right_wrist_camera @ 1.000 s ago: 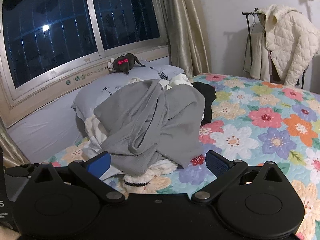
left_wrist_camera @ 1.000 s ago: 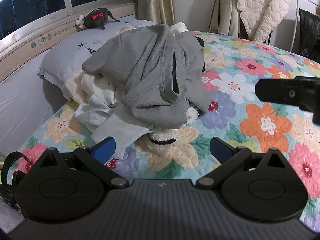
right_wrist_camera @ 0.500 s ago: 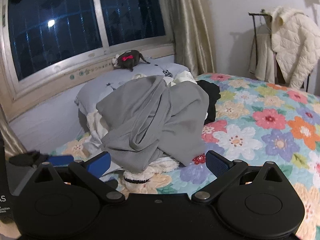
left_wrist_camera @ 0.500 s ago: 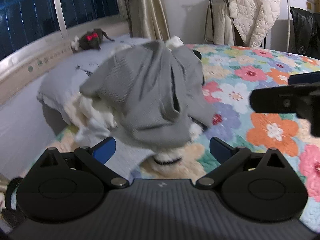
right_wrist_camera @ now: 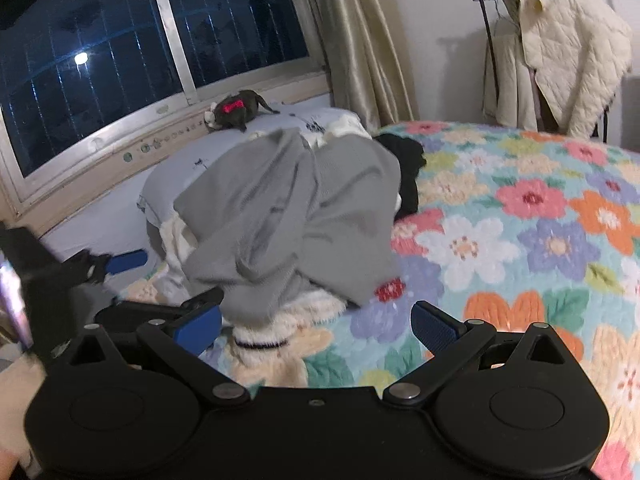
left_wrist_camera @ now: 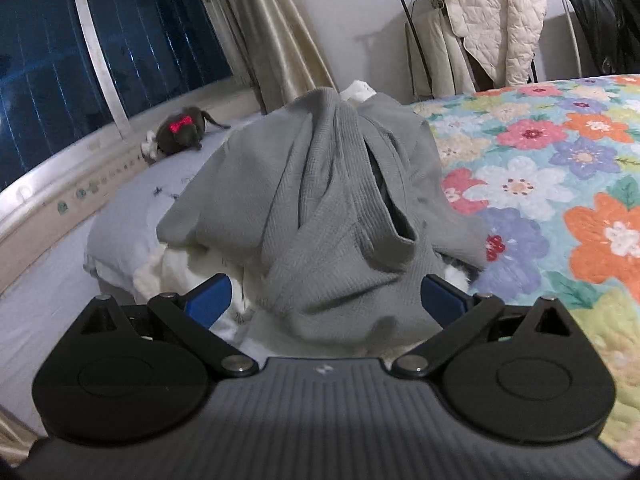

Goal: Fold clothes

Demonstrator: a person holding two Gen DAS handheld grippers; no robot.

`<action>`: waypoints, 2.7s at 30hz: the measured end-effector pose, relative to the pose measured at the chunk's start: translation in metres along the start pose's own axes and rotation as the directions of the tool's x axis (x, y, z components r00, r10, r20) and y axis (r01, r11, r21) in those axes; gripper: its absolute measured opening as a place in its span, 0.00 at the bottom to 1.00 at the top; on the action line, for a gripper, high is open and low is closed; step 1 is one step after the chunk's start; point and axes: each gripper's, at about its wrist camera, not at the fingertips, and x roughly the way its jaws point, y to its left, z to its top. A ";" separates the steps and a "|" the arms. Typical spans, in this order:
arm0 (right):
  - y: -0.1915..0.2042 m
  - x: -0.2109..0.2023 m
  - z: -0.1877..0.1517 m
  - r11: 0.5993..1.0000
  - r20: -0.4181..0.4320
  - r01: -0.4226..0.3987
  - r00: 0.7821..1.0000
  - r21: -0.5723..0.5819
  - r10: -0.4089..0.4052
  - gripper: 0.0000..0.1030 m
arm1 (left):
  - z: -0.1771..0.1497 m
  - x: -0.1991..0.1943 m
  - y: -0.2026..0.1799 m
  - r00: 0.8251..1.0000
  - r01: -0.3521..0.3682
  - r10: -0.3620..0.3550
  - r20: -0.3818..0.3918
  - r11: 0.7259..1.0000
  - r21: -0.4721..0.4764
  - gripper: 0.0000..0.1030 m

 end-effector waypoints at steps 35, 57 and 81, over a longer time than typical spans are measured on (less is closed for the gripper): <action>0.018 0.017 -0.040 0.985 0.071 0.080 0.995 -0.151 -0.070 0.69 | 0.051 -0.062 -0.054 0.875 0.468 -0.457 0.162 0.883 -0.036 0.06; 0.002 -0.016 0.016 0.996 0.169 0.086 0.982 0.002 -0.085 0.42 | 0.121 -0.124 -0.110 0.622 0.742 -0.713 0.324 0.669 0.049 0.05; -0.216 -0.154 -0.016 0.783 -0.273 0.594 0.796 0.184 -0.540 0.11 | 0.072 -0.073 -0.237 0.589 0.792 -0.804 -0.080 0.594 -0.139 0.60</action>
